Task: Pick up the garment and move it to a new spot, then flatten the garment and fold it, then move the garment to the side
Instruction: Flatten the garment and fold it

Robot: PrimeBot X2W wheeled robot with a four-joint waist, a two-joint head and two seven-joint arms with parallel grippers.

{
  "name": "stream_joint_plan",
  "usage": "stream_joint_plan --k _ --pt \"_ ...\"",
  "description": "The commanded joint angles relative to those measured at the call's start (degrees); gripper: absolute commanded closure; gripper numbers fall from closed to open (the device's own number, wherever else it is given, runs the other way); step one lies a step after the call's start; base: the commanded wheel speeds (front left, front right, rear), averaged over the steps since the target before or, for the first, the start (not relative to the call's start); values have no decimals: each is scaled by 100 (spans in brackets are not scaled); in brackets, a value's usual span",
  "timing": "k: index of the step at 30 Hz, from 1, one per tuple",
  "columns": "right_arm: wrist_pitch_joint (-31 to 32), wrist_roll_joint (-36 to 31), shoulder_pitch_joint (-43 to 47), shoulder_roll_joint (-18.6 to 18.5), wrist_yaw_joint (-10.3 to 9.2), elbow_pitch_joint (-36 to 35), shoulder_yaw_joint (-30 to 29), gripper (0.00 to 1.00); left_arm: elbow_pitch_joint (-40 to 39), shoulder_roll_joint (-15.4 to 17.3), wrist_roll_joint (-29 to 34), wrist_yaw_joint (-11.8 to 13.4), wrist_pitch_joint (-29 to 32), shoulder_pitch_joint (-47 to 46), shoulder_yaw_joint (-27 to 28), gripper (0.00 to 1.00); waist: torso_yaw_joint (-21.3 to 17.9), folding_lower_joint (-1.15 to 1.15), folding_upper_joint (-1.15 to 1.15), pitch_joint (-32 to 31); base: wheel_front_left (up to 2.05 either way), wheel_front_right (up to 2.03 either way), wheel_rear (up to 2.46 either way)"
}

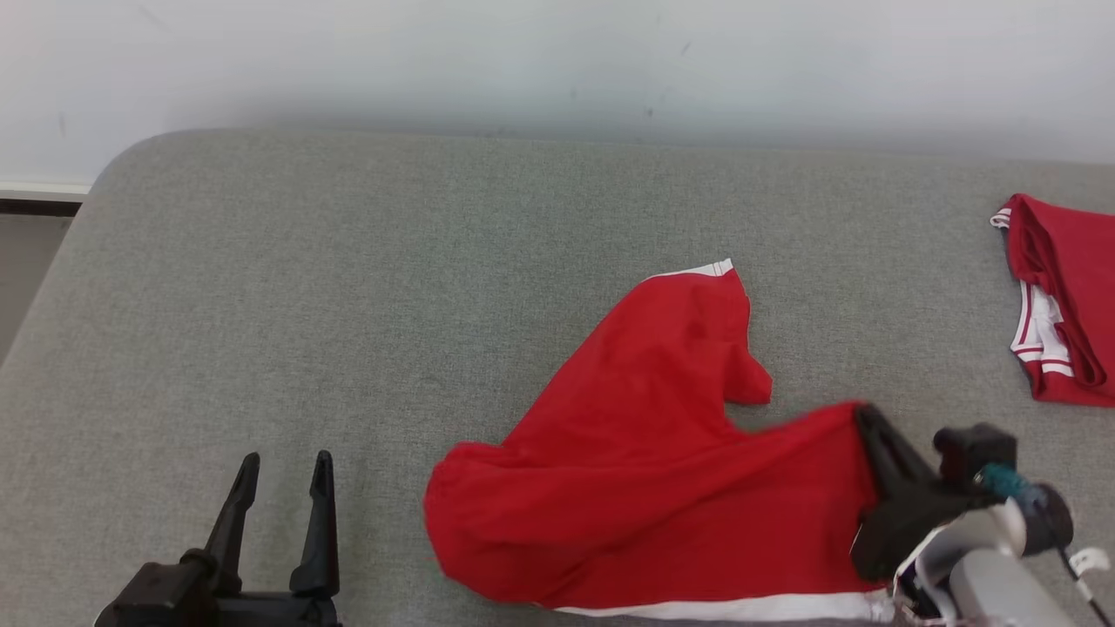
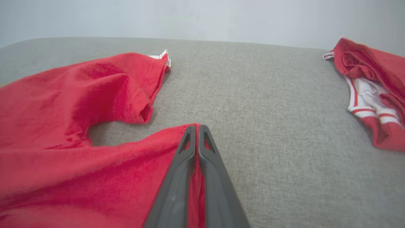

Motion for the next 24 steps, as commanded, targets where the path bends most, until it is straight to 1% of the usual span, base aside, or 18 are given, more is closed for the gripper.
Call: stream_joint_plan --k 1,4,8,9,10,11,15,18,21,24 --pt "-53 25 -129 -47 -1 41 -63 100 16 -4 -87 9 0 -77 -5 0 -2 -1 0 17 0 0 0" --pt "-129 11 -387 -70 -1 252 -241 100 35 -3 -93 9 0 -127 -50 0 11 -1 0 49 0 0 0" --pt "-174 -24 -677 11 -1 658 -294 100 67 -4 -139 9 0 -155 -85 0 19 -1 0 76 0 0 0" --pt "-200 -34 -732 23 -1 748 -281 66 83 -4 -145 9 -1 -154 -88 0 14 -1 0 78 0 0 0" --pt "-235 -52 -773 39 -1 841 -258 3 99 -5 -154 9 0 -153 -92 0 8 -1 0 76 0 0 0" --pt "-258 -48 -802 65 -1 918 -238 0 110 -4 -159 9 0 -148 -87 0 -1 -1 0 68 0 0 0" --pt "-453 8 -766 108 -1 987 -175 0 140 -4 -161 9 0 -79 -40 0 -78 -1 0 -10 0 0 0" --pt "-541 73 -600 105 -1 815 -152 0 126 -4 -117 9 0 -45 -17 0 -152 -1 0 -89 0 0 0" --pt "-575 117 -393 96 -1 422 -209 0 99 -4 -77 9 0 -21 28 0 -231 -1 0 -154 0 0 0" --pt "-579 79 -4 128 -1 -320 -330 0 73 -4 -54 9 0 11 58 0 -297 -1 0 -203 0 0 0"
